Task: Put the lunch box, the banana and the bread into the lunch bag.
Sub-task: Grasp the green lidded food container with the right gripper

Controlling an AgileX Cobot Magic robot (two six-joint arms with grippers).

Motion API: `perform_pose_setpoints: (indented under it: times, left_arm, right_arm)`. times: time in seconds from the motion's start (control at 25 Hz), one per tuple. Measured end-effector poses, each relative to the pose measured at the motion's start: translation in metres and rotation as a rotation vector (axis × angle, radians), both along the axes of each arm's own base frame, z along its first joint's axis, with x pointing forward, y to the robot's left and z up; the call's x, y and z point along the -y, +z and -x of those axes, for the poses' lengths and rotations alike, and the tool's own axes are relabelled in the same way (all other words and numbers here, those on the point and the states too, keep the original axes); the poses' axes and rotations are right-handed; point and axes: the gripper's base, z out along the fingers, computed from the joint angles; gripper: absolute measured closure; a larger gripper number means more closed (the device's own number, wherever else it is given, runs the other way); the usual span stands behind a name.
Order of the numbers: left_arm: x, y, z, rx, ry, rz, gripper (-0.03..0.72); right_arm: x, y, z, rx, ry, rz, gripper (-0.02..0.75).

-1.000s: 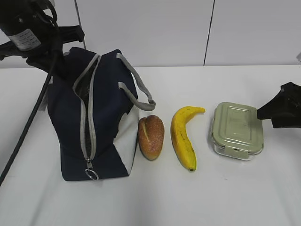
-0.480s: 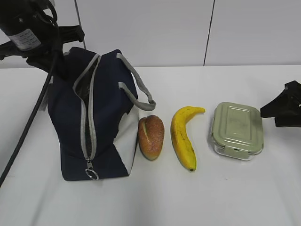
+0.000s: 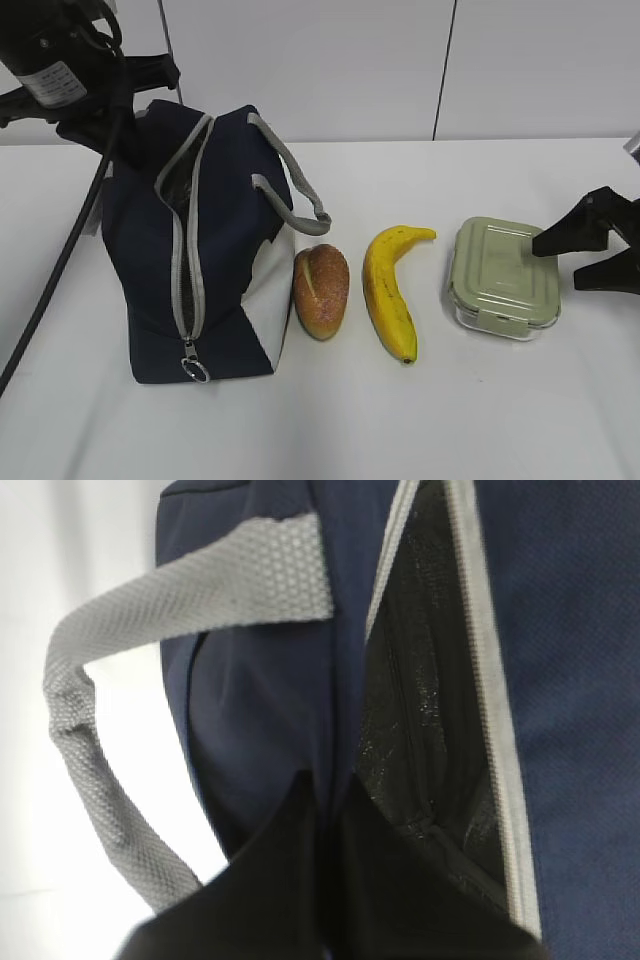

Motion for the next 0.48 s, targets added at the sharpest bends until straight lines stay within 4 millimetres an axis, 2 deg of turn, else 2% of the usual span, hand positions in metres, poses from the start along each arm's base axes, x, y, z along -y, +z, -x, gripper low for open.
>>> perform_pose_setpoints:
  times: [0.48]
  left_arm:
    - [0.0, 0.0, 0.0, 0.0, 0.0, 0.0, 0.689]
  right_arm:
    - [0.001, -0.027, -0.012, -0.073, 0.034, -0.086, 0.096]
